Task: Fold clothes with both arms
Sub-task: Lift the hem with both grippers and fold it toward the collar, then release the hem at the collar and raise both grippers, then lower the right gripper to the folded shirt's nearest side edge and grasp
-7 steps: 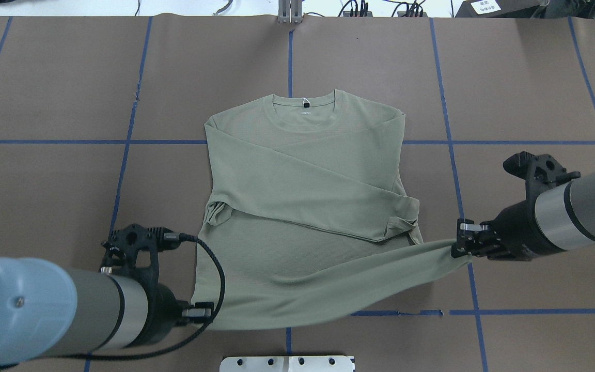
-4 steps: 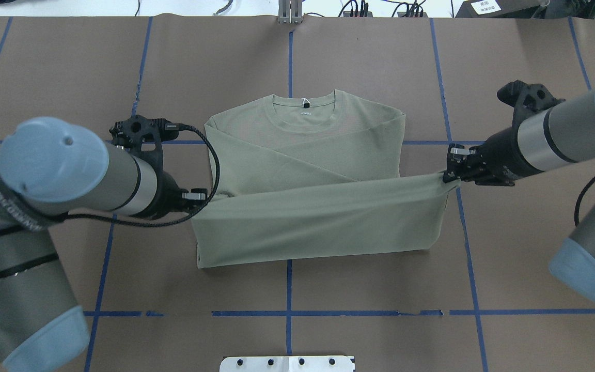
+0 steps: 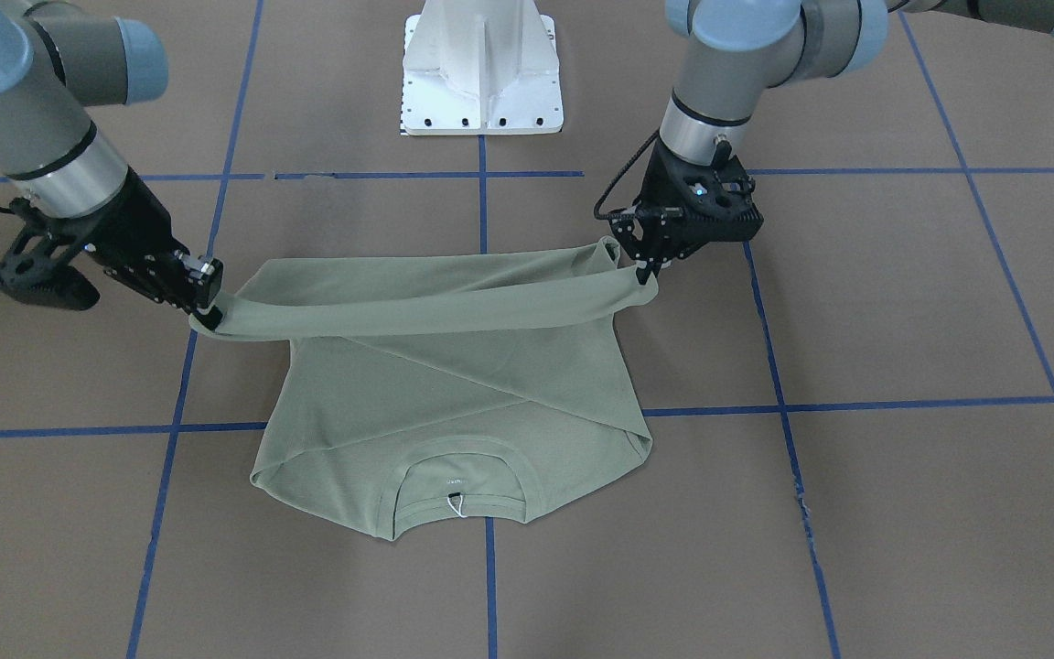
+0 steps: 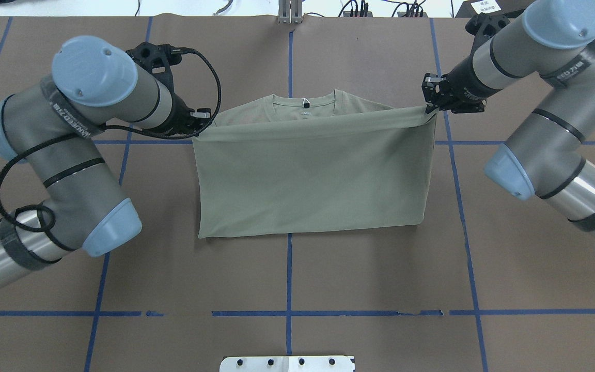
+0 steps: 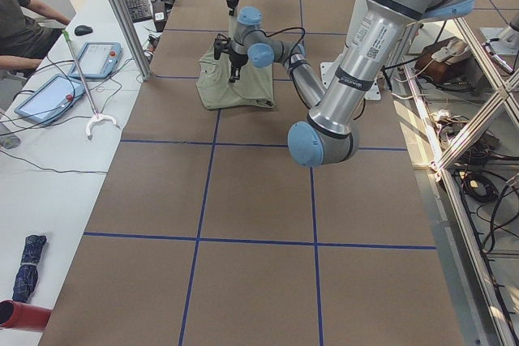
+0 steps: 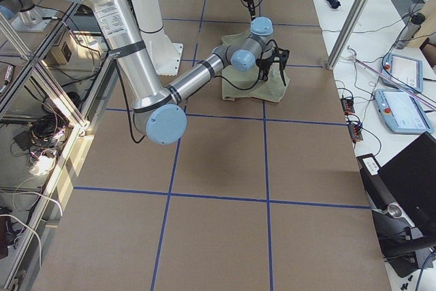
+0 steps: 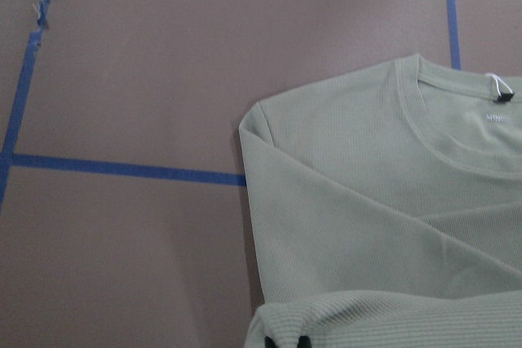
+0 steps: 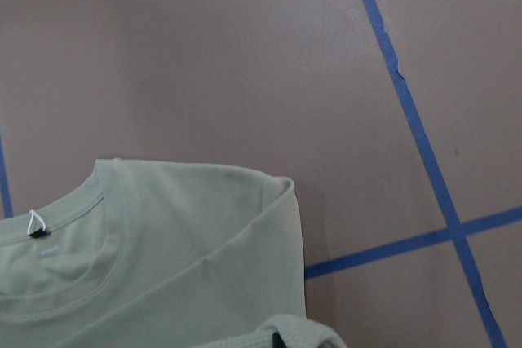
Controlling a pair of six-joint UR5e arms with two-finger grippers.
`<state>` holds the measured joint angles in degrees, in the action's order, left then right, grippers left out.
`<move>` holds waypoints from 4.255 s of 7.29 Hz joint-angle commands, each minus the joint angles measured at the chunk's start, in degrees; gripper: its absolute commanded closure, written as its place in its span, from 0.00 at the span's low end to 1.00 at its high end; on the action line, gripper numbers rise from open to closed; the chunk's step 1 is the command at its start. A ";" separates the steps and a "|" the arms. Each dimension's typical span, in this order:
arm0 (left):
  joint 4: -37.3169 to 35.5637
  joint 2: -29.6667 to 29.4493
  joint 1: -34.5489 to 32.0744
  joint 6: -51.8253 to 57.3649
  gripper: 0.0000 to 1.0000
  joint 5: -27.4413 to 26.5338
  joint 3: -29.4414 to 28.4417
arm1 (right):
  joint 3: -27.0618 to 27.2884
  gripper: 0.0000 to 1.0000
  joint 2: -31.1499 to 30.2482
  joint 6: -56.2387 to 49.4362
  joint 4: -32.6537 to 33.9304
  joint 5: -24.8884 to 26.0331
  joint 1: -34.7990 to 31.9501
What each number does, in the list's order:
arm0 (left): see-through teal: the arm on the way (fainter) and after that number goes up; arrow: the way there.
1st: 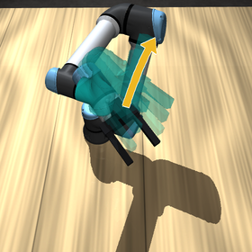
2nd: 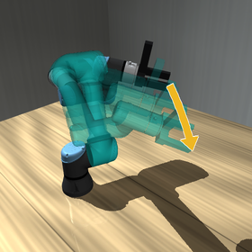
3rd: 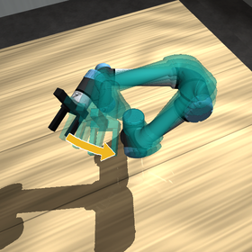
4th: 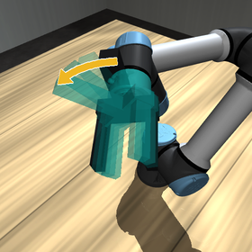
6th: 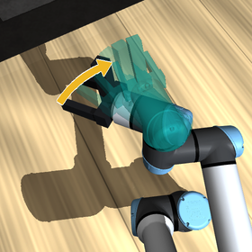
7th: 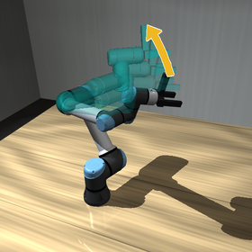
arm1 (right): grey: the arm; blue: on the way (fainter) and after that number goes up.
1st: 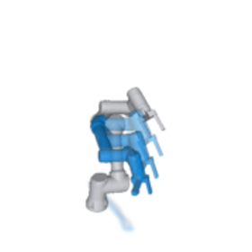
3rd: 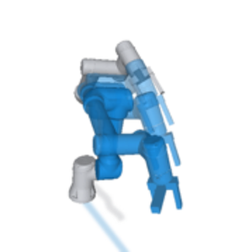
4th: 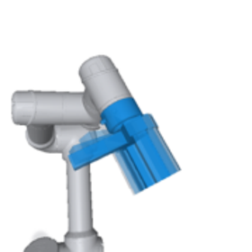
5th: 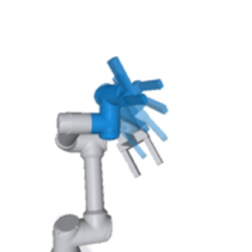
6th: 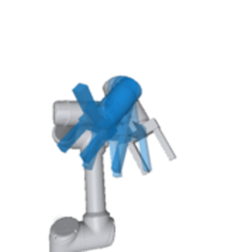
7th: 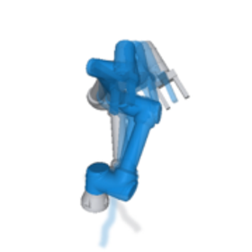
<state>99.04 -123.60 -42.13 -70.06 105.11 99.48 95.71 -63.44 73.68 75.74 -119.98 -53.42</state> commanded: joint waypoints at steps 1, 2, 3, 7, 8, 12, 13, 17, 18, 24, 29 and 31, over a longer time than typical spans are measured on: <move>10.68 -2.86 -1.73 -0.08 1.00 -0.08 -11.62 | -11.03 1.00 6.46 -0.73 -0.07 0.09 -0.46; 16.92 -2.96 -1.64 -0.51 1.00 -0.08 -16.63 | -15.16 1.00 8.66 -0.65 -0.07 0.09 -0.37; 19.59 -4.00 -1.64 -0.78 1.00 -0.08 -20.69 | -17.21 1.00 9.21 -0.73 -0.07 0.09 -0.11; 20.23 -5.59 -2.34 -0.61 1.00 -0.26 -23.79 | -21.52 1.00 12.71 -0.82 -0.07 0.09 0.07; 20.58 -5.94 -3.30 -0.43 1.00 -0.26 -24.76 | -21.53 1.00 12.73 -0.91 -0.07 0.09 0.07; 20.93 -6.74 -3.93 -0.17 1.00 -0.17 -25.91 | -21.71 1.00 12.64 -1.08 -2.77 0.27 0.07; 20.93 -7.00 -3.66 -0.34 1.00 -0.17 -25.91 | -23.28 1.00 12.47 -1.08 -6.01 0.36 -0.02; 20.93 -6.91 -2.52 -0.34 0.28 -0.26 -25.91 | -23.99 0.22 12.64 -1.08 -6.22 0.97 0.42; 20.93 -7.09 -2.52 -0.08 0.00 -0.26 -25.83 | -23.91 0.00 12.55 -1.00 -6.31 2.19 1.12; 20.49 -6.74 -2.61 0.01 0.00 -0.08 -23.36 | 5.57 0.00 -10.59 4.00 -5.61 2.29 11.20; 20.93 -6.39 -2.61 0.01 0.00 -0.17 -23.10 | 4.58 0.19 -11.27 3.66 -5.95 5.80 15.98; 20.93 -6.30 -2.61 0.01 0.00 -0.17 -23.10 | 2.82 0.42 -11.09 3.57 -6.22 6.07 16.15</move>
<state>119.95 -129.98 -44.73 -70.06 104.94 76.37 99.48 -74.65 77.28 69.64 -114.26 -37.39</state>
